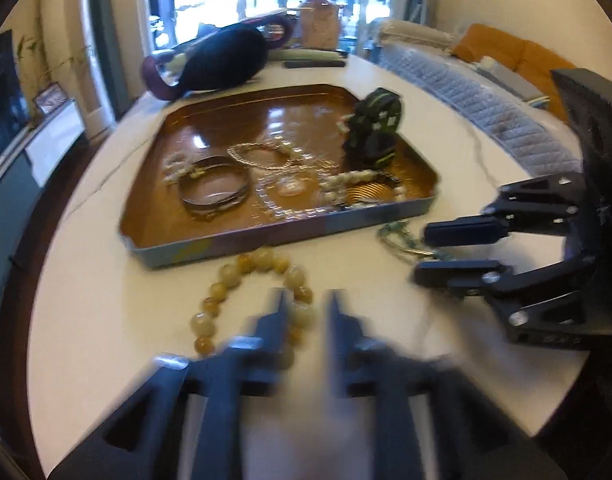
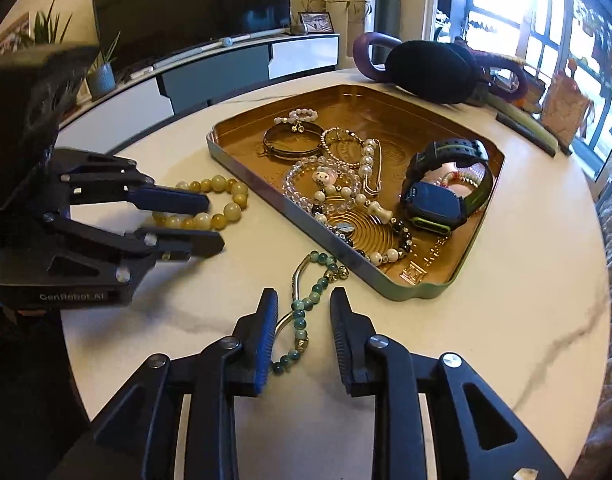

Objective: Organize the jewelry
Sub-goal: 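Close the left tool on the yellow jade bead bracelet while the right holds the green bracelet, then carry the jade bracelet into the tray with the left tool while the right drops the green bracelet there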

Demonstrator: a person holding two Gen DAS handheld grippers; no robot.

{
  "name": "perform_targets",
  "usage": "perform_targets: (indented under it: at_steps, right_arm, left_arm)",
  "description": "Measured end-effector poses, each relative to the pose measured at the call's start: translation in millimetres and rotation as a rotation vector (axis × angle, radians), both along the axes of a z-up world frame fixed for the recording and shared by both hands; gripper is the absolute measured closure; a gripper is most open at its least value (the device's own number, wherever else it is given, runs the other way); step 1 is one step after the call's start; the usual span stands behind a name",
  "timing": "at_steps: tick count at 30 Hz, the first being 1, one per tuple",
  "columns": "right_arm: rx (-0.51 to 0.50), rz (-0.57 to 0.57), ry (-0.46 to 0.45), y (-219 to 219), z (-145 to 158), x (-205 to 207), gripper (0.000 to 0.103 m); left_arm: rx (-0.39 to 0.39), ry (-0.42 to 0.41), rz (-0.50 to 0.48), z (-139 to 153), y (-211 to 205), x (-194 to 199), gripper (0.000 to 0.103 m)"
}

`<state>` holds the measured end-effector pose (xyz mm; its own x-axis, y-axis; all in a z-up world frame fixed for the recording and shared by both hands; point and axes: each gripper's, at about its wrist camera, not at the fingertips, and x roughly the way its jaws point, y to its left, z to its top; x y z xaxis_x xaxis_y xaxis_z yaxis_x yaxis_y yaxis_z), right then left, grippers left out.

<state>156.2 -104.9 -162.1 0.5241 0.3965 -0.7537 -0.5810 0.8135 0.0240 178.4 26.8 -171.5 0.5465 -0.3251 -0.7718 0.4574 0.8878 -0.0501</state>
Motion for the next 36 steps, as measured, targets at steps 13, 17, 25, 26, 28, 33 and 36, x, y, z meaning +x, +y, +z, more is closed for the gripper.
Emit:
perform_targets:
  at_steps: [13,17,25,26,28,33,36]
  right_arm:
    - [0.088,-0.003,-0.016,-9.7,18.7,-16.9,0.098]
    - [0.119,-0.025,-0.038,-16.7,35.5,-29.0,0.098]
    - [0.155,-0.093,-0.104,-30.9,70.1,-47.4,0.098]
    - [0.157,-0.099,-0.111,-32.3,73.1,-48.5,0.098]
    - [0.164,-0.108,-0.126,-34.4,80.9,-50.5,0.098]
    - [0.138,-0.128,-0.168,-32.4,95.6,-52.4,0.098]
    - [0.135,-0.127,-0.190,-29.8,105.0,-50.7,0.098]
  left_arm:
    - [-0.006,-0.134,0.010,42.2,-11.8,-37.7,0.090]
    - [-0.023,-0.137,0.038,50.5,-12.2,-46.5,0.090]
    - [-0.070,-0.123,0.100,68.4,-8.9,-56.1,0.090]
    - [-0.074,-0.127,0.106,71.9,-8.0,-56.0,0.090]
    - [-0.085,-0.136,0.116,79.5,-5.5,-56.7,0.090]
    - [-0.117,-0.156,0.125,97.7,-0.7,-57.2,0.090]
    - [-0.134,-0.167,0.127,106.7,1.9,-56.4,0.090]
